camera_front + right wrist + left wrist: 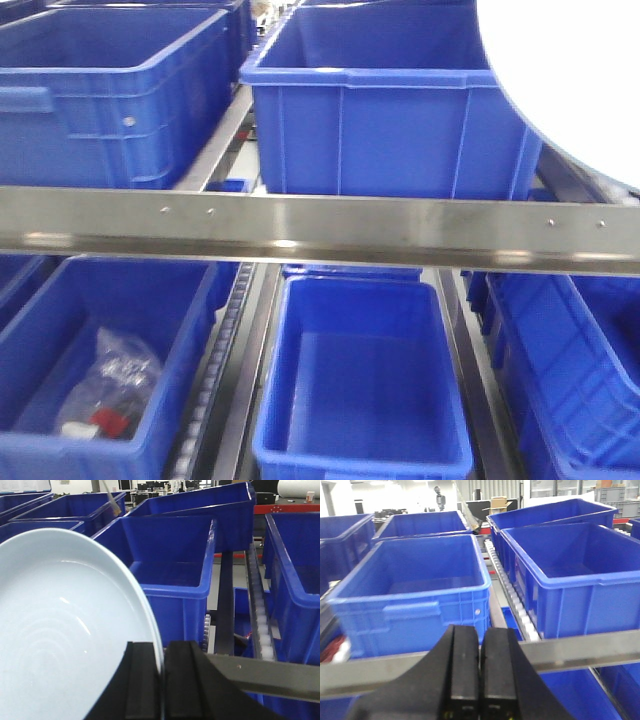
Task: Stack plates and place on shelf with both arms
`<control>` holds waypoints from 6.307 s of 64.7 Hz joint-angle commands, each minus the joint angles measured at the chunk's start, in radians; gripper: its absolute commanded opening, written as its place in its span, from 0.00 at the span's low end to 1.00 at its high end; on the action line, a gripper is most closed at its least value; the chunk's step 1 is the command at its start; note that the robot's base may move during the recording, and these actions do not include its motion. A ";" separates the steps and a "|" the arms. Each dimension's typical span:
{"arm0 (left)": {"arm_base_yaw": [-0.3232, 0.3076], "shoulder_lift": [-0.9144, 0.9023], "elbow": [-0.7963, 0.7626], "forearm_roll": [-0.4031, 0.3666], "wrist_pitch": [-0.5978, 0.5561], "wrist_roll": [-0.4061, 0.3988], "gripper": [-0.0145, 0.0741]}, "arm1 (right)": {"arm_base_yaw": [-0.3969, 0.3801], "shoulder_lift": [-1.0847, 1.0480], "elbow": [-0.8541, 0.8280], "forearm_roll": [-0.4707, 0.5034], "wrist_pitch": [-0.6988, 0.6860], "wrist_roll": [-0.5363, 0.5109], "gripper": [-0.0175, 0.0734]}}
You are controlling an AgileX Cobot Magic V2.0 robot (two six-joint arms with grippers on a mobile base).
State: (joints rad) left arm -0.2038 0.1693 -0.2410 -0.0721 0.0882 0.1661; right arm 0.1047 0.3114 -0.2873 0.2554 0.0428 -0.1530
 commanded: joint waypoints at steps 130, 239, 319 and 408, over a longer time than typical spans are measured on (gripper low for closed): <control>0.000 0.010 -0.030 -0.002 -0.080 -0.004 0.26 | -0.007 0.005 -0.039 0.007 -0.094 -0.004 0.25; 0.000 0.010 -0.030 -0.002 -0.080 -0.004 0.26 | 0.065 0.315 -0.138 -0.024 -0.225 -0.022 0.25; 0.000 0.010 -0.030 -0.002 -0.082 -0.004 0.26 | -0.105 -0.342 0.299 -0.229 -0.006 0.135 0.25; 0.094 -0.201 0.253 0.072 -0.144 -0.006 0.26 | -0.105 -0.341 0.317 -0.244 -0.006 0.166 0.25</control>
State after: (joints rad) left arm -0.1232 -0.0006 0.0071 0.0000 -0.0090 0.1661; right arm 0.0035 -0.0109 0.0302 0.0235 0.1297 0.0130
